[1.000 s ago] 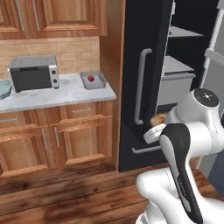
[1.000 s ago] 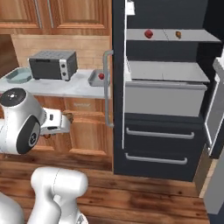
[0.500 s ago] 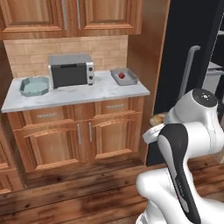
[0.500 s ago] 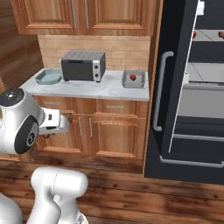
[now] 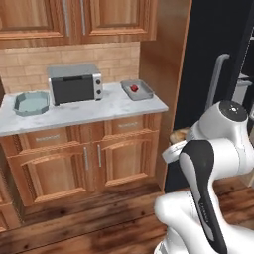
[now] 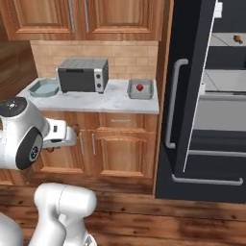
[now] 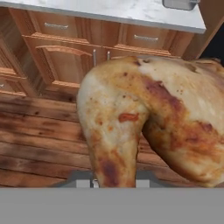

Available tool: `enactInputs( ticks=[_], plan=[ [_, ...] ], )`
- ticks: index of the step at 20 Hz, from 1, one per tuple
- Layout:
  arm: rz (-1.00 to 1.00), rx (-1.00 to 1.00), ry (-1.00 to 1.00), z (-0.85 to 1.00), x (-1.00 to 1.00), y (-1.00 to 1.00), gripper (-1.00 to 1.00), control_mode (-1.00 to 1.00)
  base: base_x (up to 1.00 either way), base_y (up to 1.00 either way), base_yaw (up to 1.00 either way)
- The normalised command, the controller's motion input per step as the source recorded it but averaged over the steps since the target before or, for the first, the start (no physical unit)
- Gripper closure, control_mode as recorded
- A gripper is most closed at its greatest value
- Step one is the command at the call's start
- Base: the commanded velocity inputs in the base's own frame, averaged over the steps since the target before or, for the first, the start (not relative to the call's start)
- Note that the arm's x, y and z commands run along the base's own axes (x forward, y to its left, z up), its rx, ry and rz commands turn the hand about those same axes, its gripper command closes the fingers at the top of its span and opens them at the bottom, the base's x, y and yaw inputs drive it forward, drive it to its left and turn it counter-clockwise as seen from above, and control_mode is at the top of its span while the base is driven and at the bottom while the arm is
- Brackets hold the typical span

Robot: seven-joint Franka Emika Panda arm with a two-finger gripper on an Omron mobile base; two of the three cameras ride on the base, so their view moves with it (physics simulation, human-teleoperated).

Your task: Place one bell pepper and one chicken drumstick in each tupperware on the nearby counter, to pack two identical lunches.

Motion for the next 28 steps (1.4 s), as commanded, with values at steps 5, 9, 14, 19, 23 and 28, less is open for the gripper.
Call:
enactInputs(
  ticks=[5, 9, 14, 19, 23, 28],
  plan=[
    [0.0, 0.0, 0.0, 0.0, 0.0, 0.0, 1.0, 1.0, 0.35, 0.51, -0.07],
    [0.0, 0.0, 0.0, 0.0, 0.0, 0.0, 1.0, 1.0, 0.3, 0.89, 0.0],
    [0.0, 0.0, 0.0, 0.0, 0.0, 0.0, 1.0, 1.0, 0.46, 0.78, 0.0],
    [0.0, 0.0, 0.0, 0.0, 0.0, 0.0, 1.0, 1.0, 0.71, 0.21, 0.0],
    [0.0, 0.0, 0.0, 0.0, 0.0, 0.0, 1.0, 1.0, 0.75, 0.07, 0.06],
    [0.0, 0.0, 0.0, 0.0, 0.0, 0.0, 1.0, 1.0, 0.56, 0.16, 0.16]
  ],
)
